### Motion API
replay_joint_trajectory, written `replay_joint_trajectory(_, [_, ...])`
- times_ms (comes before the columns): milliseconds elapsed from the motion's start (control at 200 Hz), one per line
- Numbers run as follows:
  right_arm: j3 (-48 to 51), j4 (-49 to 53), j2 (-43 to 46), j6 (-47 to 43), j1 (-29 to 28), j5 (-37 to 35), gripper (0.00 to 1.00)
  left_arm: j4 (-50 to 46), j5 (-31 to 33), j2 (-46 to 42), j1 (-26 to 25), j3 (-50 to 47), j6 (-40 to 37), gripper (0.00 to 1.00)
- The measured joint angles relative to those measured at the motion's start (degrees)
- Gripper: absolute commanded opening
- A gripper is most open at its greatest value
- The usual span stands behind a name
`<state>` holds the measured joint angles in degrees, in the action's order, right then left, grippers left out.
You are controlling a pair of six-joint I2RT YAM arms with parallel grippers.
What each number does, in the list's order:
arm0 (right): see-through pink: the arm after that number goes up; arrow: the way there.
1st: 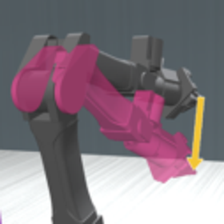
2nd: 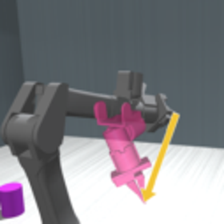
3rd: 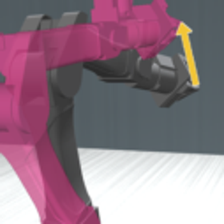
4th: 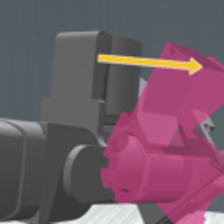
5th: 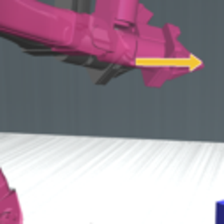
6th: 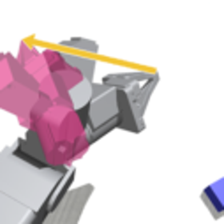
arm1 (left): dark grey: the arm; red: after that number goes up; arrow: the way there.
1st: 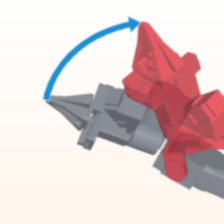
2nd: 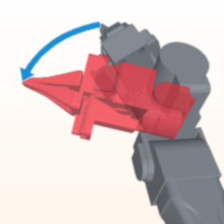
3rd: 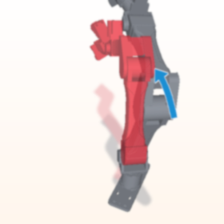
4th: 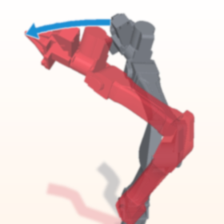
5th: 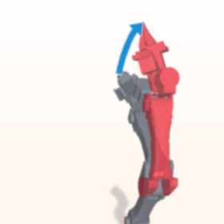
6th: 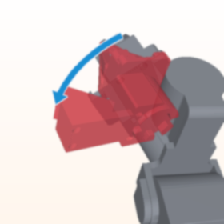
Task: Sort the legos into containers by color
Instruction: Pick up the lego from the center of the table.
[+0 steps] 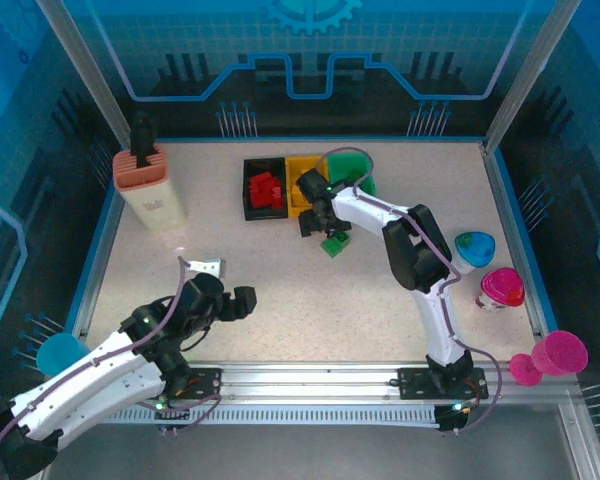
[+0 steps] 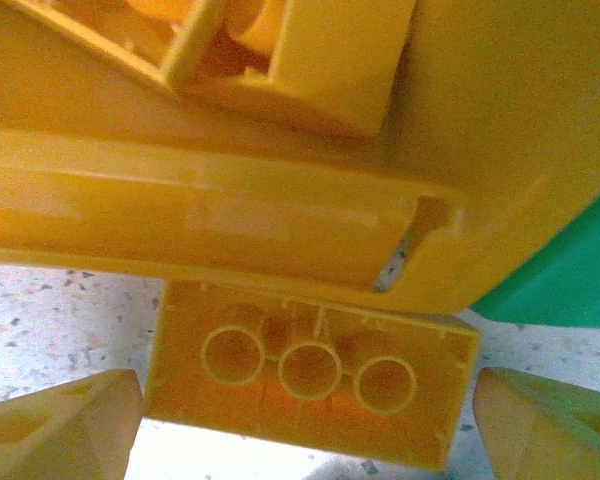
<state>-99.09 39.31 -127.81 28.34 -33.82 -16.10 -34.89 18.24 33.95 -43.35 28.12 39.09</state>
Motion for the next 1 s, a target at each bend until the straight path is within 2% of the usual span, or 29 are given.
replay_joint_trajectory(205, [-0.68, -0.31, -0.81, 0.42, 0.17, 0.81, 0.79, -0.02, 0.0, 0.0, 0.0, 0.0, 0.0, 0.89])
replay_joint_trajectory(550, [-0.74, -0.68, -0.85, 0.04, 0.5, 0.24, 0.58, -0.04, 0.0, -0.28, 0.0, 0.0, 0.0, 0.89])
replay_joint_trajectory(1001, [5.03, -2.08, 5.07, -0.07, -1.51, -2.6, 0.56, -1.09, 0.0, -2.62, 0.0, -0.98, 0.02, 0.89])
